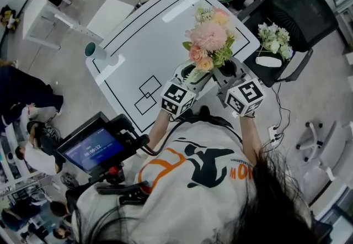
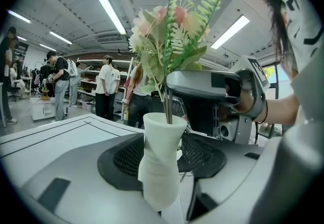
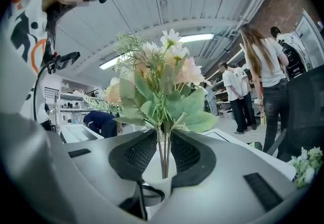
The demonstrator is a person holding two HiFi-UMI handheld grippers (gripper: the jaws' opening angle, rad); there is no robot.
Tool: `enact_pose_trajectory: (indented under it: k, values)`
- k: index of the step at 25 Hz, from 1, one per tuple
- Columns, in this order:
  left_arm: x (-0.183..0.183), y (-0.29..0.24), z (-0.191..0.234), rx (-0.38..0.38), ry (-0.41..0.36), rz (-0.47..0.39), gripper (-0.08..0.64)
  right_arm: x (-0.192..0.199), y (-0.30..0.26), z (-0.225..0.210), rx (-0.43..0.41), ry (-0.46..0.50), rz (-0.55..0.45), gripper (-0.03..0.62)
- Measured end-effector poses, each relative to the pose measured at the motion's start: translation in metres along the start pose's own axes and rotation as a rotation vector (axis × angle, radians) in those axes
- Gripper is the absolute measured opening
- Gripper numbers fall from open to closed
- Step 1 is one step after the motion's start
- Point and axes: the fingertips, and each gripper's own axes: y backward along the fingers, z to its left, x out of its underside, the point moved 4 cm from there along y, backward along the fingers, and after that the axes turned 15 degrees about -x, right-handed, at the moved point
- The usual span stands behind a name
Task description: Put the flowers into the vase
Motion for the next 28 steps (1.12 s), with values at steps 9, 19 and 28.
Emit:
enact_pose_trajectory:
  k: [9, 19, 28]
  values:
    - [-0.001, 0.002, -0.001, 0.003, 0.005, -0.002, 0.227, 0.019, 0.006, 0.005, 0.02, 0.041, 0.132, 0.095]
    - [-0.001, 0.004, -0.001, 0.004, 0.004, -0.004, 0.227, 0.028, 0.006, 0.014, -0.025, 0.021, 0.2, 0.2]
    - [0.0, 0.005, 0.0, 0.001, -0.004, -0.004, 0.227, 0.029, 0.002, 0.021, -0.025, 0.063, 0.266, 0.251]
